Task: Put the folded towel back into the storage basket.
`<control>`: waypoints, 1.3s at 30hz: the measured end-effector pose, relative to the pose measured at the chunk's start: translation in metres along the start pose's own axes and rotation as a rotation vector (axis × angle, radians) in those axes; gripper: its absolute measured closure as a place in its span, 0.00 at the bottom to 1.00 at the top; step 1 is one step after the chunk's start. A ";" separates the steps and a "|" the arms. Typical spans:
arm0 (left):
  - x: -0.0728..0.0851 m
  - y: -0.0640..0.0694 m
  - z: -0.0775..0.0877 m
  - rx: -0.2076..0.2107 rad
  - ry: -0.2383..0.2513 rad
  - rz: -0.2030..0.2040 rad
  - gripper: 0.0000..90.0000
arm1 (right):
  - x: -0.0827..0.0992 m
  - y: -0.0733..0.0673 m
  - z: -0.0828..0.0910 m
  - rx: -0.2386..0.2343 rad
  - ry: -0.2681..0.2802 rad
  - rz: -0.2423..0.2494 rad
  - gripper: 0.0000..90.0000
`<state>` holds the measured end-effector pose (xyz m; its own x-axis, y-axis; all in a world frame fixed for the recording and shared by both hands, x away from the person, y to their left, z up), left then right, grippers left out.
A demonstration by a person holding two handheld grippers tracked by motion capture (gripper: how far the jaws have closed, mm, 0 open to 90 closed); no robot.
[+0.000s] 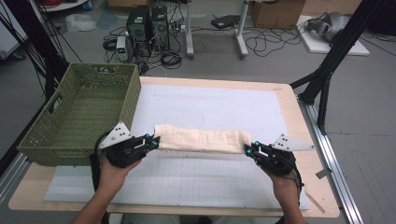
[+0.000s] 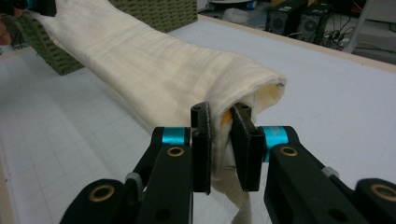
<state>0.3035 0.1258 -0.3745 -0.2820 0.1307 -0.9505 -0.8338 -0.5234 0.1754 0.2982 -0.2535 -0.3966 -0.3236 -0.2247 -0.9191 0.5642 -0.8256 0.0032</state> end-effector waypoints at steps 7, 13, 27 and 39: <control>-0.012 -0.004 0.014 -0.028 0.002 -0.019 0.92 | -0.023 -0.004 -0.014 -0.002 0.016 0.033 0.88; -0.017 -0.009 0.025 -0.051 0.011 -0.020 0.92 | -0.038 -0.006 -0.026 -0.008 0.017 0.052 0.88; -0.025 -0.027 0.069 -0.119 0.044 -0.021 0.92 | -0.075 -0.029 -0.067 -0.049 0.027 0.101 0.88; -0.029 -0.050 0.118 -0.207 0.088 -0.013 0.92 | -0.117 -0.061 -0.107 -0.101 0.045 0.163 0.88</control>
<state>0.2973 0.2470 -0.3255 -0.2218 0.0695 -0.9726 -0.7197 -0.6847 0.1152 0.3830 -0.1212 -0.3316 -0.1883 -0.3261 -0.9264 0.6803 -0.7236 0.1164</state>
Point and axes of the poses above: each handheld gripper's, and its own axes: z roughly backward along the jaws, x roughly out of its underside, y roughly to its right, the point moved 5 cm from there along -z, roughly forward along the jaws, and after that the axes turned 11 degrees about x, right-handed, at the moved point
